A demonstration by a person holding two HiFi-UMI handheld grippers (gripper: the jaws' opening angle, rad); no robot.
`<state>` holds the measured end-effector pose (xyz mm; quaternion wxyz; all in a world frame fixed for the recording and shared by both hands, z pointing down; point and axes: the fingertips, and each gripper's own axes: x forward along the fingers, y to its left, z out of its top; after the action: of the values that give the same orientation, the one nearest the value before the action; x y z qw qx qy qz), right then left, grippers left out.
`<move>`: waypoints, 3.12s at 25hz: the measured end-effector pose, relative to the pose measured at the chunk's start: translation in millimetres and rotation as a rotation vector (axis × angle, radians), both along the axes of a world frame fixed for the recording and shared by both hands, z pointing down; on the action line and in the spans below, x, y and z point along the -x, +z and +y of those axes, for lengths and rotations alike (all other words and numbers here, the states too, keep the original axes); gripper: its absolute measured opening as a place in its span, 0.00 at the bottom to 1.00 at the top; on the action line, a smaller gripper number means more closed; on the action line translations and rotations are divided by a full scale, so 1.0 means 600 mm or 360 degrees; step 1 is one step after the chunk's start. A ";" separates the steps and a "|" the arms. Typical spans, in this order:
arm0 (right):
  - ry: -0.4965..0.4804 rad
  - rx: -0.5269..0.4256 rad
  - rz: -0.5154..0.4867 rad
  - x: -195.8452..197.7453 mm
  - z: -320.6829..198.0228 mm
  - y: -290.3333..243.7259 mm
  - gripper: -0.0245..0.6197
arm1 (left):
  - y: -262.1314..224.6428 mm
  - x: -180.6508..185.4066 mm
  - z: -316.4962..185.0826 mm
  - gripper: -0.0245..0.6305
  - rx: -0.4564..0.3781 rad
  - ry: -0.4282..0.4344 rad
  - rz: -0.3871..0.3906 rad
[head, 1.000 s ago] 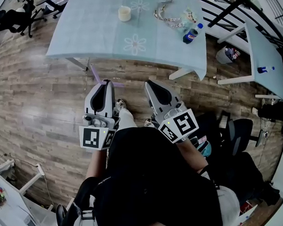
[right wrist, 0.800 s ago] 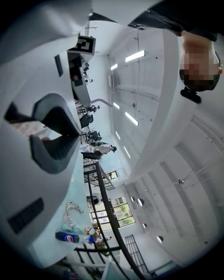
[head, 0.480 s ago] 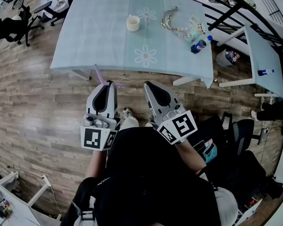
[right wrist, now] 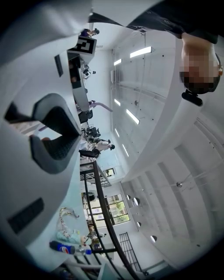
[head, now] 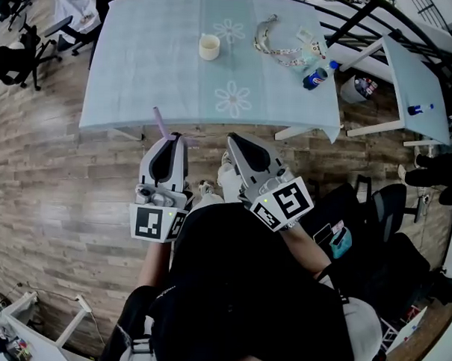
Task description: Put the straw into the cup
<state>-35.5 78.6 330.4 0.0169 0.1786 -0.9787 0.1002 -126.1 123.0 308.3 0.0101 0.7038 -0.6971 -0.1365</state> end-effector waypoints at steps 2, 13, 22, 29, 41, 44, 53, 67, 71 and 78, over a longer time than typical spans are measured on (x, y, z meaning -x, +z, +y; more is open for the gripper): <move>-0.0002 -0.0011 0.0008 0.008 -0.007 0.004 0.05 | 0.010 0.010 -0.008 0.09 0.0035 -0.0009 -0.0009; -0.0043 0.0072 -0.0006 0.073 -0.096 0.024 0.05 | 0.008 0.060 -0.100 0.09 0.0049 0.0005 0.0028; -0.0038 0.0129 -0.0022 0.114 -0.219 0.036 0.05 | 0.013 0.098 -0.226 0.08 0.0090 0.0020 -0.0031; -0.0080 0.0113 -0.0063 0.136 -0.301 0.024 0.05 | 0.004 0.115 -0.305 0.08 0.0119 -0.0022 -0.0097; -0.0079 0.0165 -0.0099 0.167 -0.371 0.018 0.05 | 0.017 0.149 -0.396 0.09 0.0151 -0.0037 -0.0146; -0.0018 0.0162 -0.0100 0.172 -0.397 0.016 0.05 | 0.026 0.160 -0.438 0.08 0.0151 0.0023 -0.0147; 0.0253 0.0193 -0.0034 0.195 -0.479 0.027 0.05 | 0.102 0.205 -0.564 0.08 0.0255 0.0283 -0.0152; 0.0509 0.0318 0.0099 0.220 -0.525 0.093 0.05 | 0.293 0.254 -0.727 0.09 0.0548 0.0489 -0.0053; 0.0542 0.0343 0.0131 0.227 -0.531 0.104 0.05 | 0.336 0.250 -0.750 0.09 0.0609 0.0538 -0.0060; 0.0643 0.0385 0.0142 0.219 -0.543 0.121 0.05 | 0.403 0.234 -0.763 0.08 0.0719 0.0613 -0.0084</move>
<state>-167.1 -247.1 403.2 0.0608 0.3718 -0.9022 0.2102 -266.5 -334.7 550.0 0.1739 0.8063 -0.5635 0.0449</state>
